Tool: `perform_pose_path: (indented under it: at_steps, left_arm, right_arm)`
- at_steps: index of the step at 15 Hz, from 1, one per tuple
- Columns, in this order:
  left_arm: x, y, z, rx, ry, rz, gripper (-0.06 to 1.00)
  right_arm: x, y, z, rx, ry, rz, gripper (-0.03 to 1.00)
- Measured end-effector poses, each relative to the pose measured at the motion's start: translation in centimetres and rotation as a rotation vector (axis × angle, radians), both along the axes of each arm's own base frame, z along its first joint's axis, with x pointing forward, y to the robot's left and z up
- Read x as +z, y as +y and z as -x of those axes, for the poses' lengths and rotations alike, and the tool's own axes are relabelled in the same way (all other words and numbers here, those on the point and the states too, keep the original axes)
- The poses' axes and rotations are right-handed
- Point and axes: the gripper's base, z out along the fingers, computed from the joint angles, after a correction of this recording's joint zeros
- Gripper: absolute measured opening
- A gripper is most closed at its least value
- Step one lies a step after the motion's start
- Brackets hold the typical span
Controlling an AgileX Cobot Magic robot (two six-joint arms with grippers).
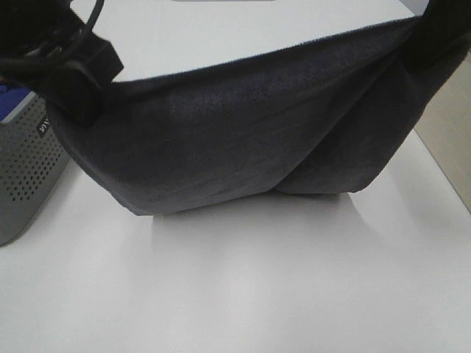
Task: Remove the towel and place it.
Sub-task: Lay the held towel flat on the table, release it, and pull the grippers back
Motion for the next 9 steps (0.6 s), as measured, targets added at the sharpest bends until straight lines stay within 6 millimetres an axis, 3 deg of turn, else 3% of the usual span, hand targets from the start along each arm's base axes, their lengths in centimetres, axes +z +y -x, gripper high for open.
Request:
perform_pose_path:
  at_steps: [3, 9]
  left_arm:
    - [-2.6, -0.5, 2.5, -0.042, 0.108, -0.005, 0.00]
    - [-5.9, -1.9, 6.9, -0.121, 0.264, -0.035, 0.00]
  right_arm:
    - [-1.7, -0.4, 1.9, -0.016, 0.063, -0.016, 0.01]
    - [-6.0, -1.4, 6.5, -0.062, 0.223, -0.059, 0.01]
